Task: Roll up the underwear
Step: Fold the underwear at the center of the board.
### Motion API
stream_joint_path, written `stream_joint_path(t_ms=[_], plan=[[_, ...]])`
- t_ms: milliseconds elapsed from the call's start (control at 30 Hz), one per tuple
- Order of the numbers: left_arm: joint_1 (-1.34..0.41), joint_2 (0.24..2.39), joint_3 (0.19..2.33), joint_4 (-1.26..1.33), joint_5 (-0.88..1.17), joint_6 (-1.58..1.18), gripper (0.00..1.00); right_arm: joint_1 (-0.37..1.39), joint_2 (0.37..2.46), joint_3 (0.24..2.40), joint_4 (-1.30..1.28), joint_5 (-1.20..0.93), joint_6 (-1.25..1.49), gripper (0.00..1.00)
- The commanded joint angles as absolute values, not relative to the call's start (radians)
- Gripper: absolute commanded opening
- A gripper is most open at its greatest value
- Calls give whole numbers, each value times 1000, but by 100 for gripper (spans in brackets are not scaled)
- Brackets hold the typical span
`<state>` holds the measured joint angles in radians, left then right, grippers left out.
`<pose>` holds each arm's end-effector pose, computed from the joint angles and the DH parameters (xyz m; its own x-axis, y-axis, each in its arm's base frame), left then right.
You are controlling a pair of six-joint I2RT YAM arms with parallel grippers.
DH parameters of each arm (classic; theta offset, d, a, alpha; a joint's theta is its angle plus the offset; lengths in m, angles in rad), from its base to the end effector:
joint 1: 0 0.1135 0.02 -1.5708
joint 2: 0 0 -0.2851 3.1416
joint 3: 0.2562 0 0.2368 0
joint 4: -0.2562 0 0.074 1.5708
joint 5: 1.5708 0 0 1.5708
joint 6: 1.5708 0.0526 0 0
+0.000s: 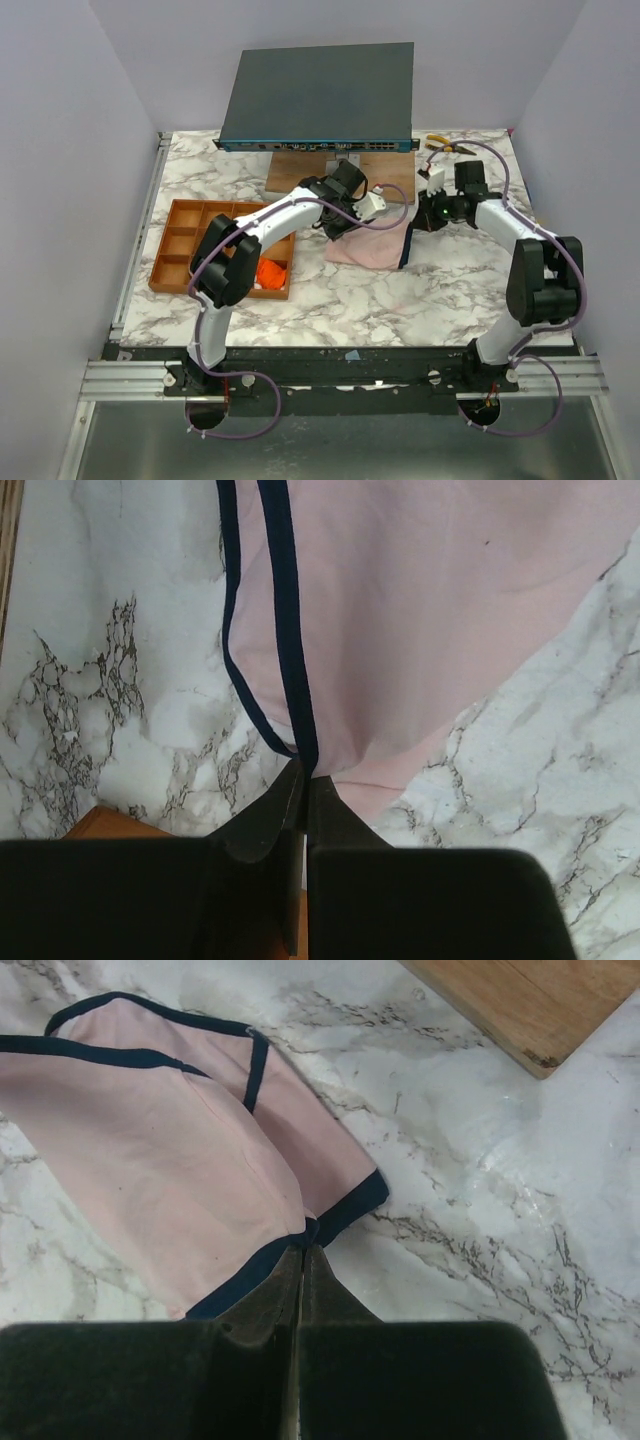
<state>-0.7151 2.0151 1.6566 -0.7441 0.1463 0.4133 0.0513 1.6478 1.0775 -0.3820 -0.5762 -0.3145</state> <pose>0.3234 -0.2910 0.2343 -0.3365 0.8185 -0.4655 0.9102 0.4095 0.0621 0.3337 0.0458 0.2284 -0.6629 -0.2938 -0.6887 -0.5926 0.7680 0.2428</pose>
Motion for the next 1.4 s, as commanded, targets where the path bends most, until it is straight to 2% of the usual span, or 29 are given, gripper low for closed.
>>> stream_joint_path(t_ms=[0,467,667,700,833,967,1033,1100,1167,1367], plan=[[-713,2067,1714,-788,81,385,0,46,1717,1120,-321,-553,-309,1],[-712,2218,1879,-872,8,360,0,46,1837,1170,-322,-496,-270,1],[-713,2235,1902,-877,-19,346,0,46,1861,1183,-310,-488,-252,11],[-713,2238,1906,-882,-22,340,3,46,1868,1186,-309,-487,-244,14],[-714,2225,1882,-859,-29,321,29,46,1868,1184,-299,-487,-222,27],[-713,2191,1833,-806,-34,306,49,46,1832,1172,-278,-474,-209,42],[-714,2180,1827,-799,-33,300,70,46,1814,1170,-278,-474,-203,47],[-715,2163,1820,-796,-21,295,79,46,1789,1165,-278,-483,-202,52],[-715,2132,1798,-783,-7,287,98,46,1754,1154,-278,-488,-199,53],[-715,1987,1682,-715,56,279,99,46,1628,1087,-285,-561,-221,54]])
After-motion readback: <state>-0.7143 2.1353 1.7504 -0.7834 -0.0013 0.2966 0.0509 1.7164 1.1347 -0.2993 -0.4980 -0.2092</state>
